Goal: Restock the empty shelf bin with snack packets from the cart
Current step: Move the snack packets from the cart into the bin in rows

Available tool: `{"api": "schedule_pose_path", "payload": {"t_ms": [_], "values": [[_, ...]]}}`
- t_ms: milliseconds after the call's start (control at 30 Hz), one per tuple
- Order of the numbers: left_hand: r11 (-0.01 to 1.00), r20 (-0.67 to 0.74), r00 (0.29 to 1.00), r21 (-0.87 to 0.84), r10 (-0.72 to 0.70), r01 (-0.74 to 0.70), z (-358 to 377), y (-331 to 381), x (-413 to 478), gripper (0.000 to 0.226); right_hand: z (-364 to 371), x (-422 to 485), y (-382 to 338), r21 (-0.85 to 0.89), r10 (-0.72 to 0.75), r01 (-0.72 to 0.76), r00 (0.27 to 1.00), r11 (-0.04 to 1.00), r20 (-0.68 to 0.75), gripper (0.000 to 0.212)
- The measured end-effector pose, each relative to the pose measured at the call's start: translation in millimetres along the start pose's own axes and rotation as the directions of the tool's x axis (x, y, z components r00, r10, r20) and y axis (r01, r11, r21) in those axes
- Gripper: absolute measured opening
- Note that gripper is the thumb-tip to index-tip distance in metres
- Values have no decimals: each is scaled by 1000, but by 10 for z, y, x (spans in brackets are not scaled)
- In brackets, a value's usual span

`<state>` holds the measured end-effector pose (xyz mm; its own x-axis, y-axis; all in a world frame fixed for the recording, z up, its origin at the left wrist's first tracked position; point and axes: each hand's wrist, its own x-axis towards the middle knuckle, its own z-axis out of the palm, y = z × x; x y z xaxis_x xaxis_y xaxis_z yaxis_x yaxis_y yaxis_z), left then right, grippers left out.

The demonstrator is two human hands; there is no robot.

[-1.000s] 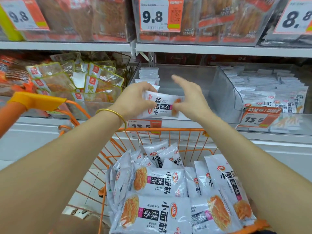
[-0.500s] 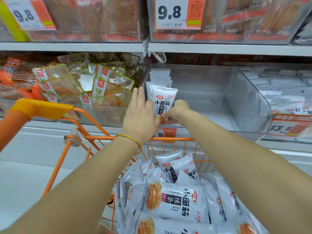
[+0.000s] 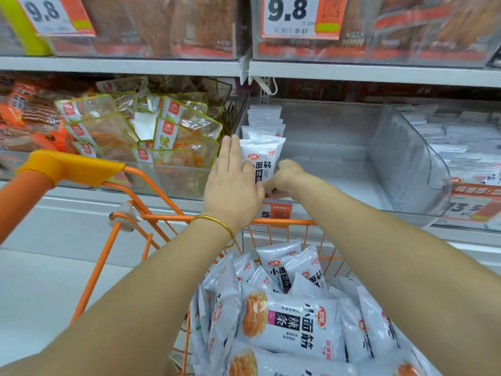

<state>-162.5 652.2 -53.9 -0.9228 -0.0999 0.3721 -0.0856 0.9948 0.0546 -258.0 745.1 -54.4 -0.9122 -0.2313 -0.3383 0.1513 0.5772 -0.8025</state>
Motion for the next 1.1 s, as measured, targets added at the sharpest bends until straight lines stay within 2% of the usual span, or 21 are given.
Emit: {"api": "schedule_pose_path", "payload": {"t_ms": [67,167,467,833,1033,1100], "values": [[1000,2,1000,-2,0,0,-6,3,-6,50,5,-3,16,-15,-14,14,1000,1000,-18,30],[1000,12,1000,-12,-13,14,-15,9,-6,51,2,-26,13,-5,-21,21,1000,1000,13,17],[999,28,999,-12,-30,30,-28,17,-3,55,72,-14,-33,0,-112,112,993,994,42,38],[999,48,998,30,-31,30,-54,32,-6,54,65,-25,-33,-196,-67,74,997,978,43,33],[1000,78,997,14,-29,28,-99,34,-11,51,39,-69,-56,-194,-38,48,998,980,56,29],[1000,74,997,-7,-24,25,-124,31,-32,48,-19,-152,-77,-220,-44,58,997,974,71,22]]}}
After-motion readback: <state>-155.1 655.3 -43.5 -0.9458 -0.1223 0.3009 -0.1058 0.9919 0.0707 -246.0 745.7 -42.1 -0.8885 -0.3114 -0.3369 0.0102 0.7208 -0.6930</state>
